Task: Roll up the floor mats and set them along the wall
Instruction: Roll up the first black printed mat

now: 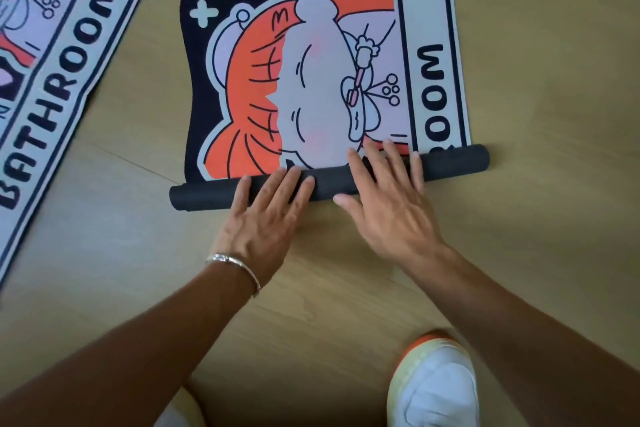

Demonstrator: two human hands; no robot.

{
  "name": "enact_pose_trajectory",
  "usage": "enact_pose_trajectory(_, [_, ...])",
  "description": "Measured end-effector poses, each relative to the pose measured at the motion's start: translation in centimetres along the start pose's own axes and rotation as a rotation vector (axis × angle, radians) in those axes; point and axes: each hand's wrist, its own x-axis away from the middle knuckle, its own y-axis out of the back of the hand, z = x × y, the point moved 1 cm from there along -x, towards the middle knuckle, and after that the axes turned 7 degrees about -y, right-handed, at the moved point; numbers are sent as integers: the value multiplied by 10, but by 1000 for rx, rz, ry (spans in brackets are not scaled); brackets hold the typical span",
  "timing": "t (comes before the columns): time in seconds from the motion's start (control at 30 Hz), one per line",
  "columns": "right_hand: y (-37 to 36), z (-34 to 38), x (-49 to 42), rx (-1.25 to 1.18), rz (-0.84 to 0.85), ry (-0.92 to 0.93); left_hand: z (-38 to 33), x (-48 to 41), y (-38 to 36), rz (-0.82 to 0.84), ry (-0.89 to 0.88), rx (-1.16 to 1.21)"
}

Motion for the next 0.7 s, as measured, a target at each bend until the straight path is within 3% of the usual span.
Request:
enact_pose_trajectory(0.3, [2,1,9,-59,-21,-7,13,-22,28,90,1,242])
enact_pose_trajectory(0.43, [-8,5,35,2,77,5,19,-12,28,231,-90,366])
enact_pose_trajectory(0.57, [-20,11,46,39,70,-11,29,-29,36,424,-133,394])
enact_pose_trajectory(0.63, [-14,13,35,35,95,-18,32,-34,40,423,-111,390])
enact_pose_trajectory(0.7, [-5,15,18,7,120,-29,27,-23,38,260,-96,258])
